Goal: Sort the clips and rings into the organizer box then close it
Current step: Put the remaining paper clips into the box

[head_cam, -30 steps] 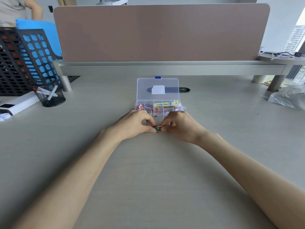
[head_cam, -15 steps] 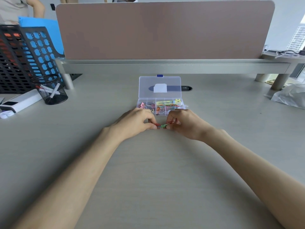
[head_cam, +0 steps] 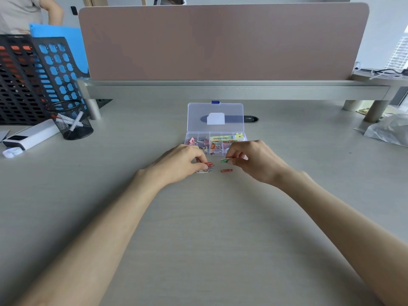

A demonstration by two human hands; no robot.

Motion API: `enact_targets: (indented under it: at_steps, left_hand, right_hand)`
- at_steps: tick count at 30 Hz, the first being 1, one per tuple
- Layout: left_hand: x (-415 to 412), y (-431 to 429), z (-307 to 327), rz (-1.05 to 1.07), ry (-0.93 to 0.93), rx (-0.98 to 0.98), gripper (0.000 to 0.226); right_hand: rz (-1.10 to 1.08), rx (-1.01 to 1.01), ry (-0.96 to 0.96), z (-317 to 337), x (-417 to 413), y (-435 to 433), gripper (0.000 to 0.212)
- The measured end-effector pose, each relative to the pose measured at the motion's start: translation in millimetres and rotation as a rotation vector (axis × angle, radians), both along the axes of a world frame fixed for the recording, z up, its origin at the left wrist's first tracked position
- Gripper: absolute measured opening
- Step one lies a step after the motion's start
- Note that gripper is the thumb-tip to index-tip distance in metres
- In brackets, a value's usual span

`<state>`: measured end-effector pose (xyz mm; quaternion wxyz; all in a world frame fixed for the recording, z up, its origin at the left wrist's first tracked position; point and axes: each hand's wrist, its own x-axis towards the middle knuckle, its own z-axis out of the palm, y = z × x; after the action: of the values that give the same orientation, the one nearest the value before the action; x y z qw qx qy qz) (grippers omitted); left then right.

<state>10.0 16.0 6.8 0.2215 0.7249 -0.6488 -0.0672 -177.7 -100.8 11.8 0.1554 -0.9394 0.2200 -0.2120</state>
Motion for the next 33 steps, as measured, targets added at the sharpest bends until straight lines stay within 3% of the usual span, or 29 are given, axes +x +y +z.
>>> enact_targets:
  at_steps: [17,27,33]
  left_hand:
    - [6,9,13,0.017,0.101,0.081,0.006]
    - [7,8,14,0.008,0.117,0.133,0.010]
    - [4,7,16,0.007,0.084,0.161,0.022]
  right_hand:
    - [0.026,0.158,0.052,7,-3,-2,0.005]
    - [0.017,0.125,0.100,5,-1,0,0.004]
    - [-0.054,0.156,0.148,14,-3,-1,0.031]
